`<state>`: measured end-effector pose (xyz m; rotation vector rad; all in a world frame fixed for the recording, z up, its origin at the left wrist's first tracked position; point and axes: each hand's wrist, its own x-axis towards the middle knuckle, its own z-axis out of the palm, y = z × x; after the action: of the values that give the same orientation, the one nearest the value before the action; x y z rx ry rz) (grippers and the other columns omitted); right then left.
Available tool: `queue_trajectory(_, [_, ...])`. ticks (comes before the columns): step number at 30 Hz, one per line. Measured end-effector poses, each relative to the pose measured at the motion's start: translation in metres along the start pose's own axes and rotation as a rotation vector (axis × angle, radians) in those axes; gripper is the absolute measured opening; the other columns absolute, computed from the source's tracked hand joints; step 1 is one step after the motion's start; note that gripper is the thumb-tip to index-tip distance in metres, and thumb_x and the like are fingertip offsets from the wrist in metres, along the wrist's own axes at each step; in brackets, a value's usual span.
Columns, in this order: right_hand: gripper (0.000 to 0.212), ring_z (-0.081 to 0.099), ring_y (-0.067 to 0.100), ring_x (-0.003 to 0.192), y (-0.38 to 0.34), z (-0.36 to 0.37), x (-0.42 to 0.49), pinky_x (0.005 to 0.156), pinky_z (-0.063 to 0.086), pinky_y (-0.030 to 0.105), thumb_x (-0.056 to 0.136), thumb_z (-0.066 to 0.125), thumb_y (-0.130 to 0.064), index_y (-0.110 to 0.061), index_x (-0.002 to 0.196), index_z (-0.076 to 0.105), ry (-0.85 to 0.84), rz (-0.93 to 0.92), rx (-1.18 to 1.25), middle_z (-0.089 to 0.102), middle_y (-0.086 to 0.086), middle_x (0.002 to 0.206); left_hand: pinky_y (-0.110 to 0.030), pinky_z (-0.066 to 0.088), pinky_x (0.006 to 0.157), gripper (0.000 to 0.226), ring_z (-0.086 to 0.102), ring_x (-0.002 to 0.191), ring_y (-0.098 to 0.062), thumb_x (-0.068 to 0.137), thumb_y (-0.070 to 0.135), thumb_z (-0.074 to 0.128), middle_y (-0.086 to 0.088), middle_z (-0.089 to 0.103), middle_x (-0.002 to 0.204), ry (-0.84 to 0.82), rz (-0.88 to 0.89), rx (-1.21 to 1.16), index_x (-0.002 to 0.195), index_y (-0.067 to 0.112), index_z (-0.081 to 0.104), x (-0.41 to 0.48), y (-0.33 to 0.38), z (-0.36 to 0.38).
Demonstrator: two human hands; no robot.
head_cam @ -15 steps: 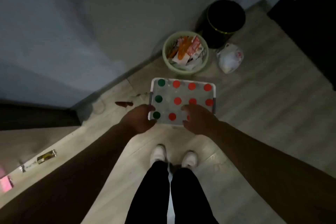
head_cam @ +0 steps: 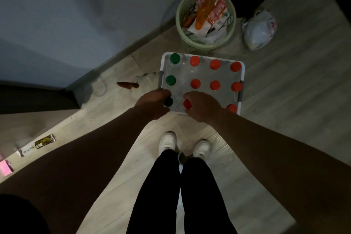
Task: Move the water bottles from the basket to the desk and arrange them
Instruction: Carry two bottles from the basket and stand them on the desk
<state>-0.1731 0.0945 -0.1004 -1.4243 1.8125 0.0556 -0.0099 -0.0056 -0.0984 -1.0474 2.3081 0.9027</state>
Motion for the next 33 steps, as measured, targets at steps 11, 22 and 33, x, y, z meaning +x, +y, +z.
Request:
queue_trajectory(11, [0.025, 0.062, 0.03, 0.097, -0.002, 0.022, 0.008, 0.076, 0.04, 0.029, 0.087, 0.064, -0.012, -0.005, 0.108, 0.052, 0.163, 0.043, 0.043, 0.063, 0.014, 0.102, -0.028, 0.037, 0.068, 0.014, 0.051, 0.08, -0.017, 0.09, 0.022, 0.061, -0.002, 0.051, 0.094, 0.107, 0.03, -0.056, 0.099, 0.013, 0.054, 0.012, 0.005, 0.01])
queue_trajectory(22, [0.031, 0.066, 0.025, 0.083, -0.007, -0.008, -0.04, 0.072, 0.052, 0.034, 0.079, 0.074, -0.02, -0.008, 0.101, 0.056, 0.301, 0.053, 0.108, 0.068, 0.01, 0.088, -0.028, 0.042, 0.074, 0.027, 0.05, 0.091, -0.014, 0.082, 0.022, 0.072, 0.001, 0.055, 0.106, 0.197, -0.018, -0.253, 0.102, 0.018, 0.054, -0.03, 0.015, -0.012])
queue_trajectory(33, [0.028, 0.065, 0.025, 0.093, -0.068, -0.104, -0.145, 0.074, 0.044, 0.023, 0.081, 0.07, -0.023, -0.014, 0.106, 0.061, 0.437, 0.194, 0.227, 0.07, 0.007, 0.1, -0.042, 0.054, 0.081, 0.038, 0.062, 0.091, -0.02, 0.072, 0.023, 0.08, 0.003, 0.063, 0.097, 0.361, 0.012, -0.468, 0.102, 0.016, 0.058, -0.139, 0.056, -0.105])
